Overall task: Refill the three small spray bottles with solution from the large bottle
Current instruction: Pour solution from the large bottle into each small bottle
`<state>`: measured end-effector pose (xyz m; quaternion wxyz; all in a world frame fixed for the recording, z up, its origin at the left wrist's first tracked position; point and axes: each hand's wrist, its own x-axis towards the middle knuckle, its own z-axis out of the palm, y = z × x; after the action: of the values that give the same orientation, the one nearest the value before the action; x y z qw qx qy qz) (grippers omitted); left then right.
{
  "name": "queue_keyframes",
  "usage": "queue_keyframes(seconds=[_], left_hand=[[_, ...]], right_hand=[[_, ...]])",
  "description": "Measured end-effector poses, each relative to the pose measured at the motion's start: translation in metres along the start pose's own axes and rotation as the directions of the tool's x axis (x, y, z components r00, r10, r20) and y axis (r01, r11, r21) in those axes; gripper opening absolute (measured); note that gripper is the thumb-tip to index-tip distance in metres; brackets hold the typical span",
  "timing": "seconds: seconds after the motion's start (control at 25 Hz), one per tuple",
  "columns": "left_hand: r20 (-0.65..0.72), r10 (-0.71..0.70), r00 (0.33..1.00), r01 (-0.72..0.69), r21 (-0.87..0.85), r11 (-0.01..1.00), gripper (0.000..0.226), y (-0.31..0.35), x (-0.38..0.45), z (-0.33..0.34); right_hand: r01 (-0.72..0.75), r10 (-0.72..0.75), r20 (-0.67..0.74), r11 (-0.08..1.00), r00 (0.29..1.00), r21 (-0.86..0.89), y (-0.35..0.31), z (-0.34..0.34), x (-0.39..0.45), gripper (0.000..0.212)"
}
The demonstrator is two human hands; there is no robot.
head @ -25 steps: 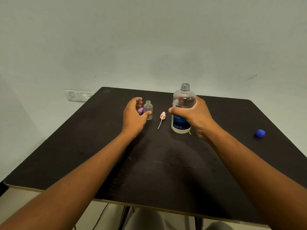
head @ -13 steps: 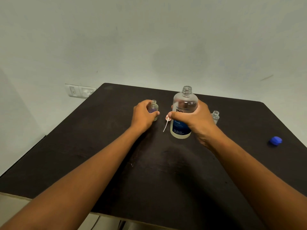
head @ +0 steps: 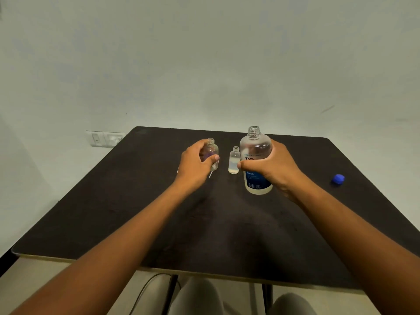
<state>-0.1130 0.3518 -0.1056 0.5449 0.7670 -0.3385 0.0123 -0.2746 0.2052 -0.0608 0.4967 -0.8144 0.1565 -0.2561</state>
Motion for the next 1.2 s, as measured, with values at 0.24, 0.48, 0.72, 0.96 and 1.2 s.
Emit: queue_keyframes(seconds=[0.24,0.48,0.72,0.96,1.2], left_hand=[[0.077,0.157,0.985,-0.152,-0.057,0.987,0.046,0.062,-0.050,0.004],[0.075,0.220,0.973,-0.213,-0.095,0.972,0.050,0.090,-0.073,0.013],[0.040,0.237,0.971,-0.232,-0.100,0.968,0.048,0.100,-0.075,0.014],[0.027,0.240,0.970,-0.237,-0.087,0.968,0.048,0.103,-0.074,0.016],[0.034,0.236,0.971,-0.233,-0.079,0.969,0.049,0.105,-0.072,0.017]], right_hand=[[0.010,-0.028,-0.067,0.967,0.997,-0.255,-0.028,-0.043,-0.032,0.049],[0.045,-0.082,-0.052,0.864,0.995,-0.502,-0.046,-0.066,-0.049,0.052],[0.104,-0.153,-0.025,0.775,0.988,-0.623,-0.057,-0.074,-0.051,0.051],[0.109,-0.161,-0.010,0.711,0.987,-0.695,-0.061,-0.079,-0.047,0.049],[0.149,-0.210,0.025,0.600,0.977,-0.786,-0.072,-0.084,-0.047,0.044]])
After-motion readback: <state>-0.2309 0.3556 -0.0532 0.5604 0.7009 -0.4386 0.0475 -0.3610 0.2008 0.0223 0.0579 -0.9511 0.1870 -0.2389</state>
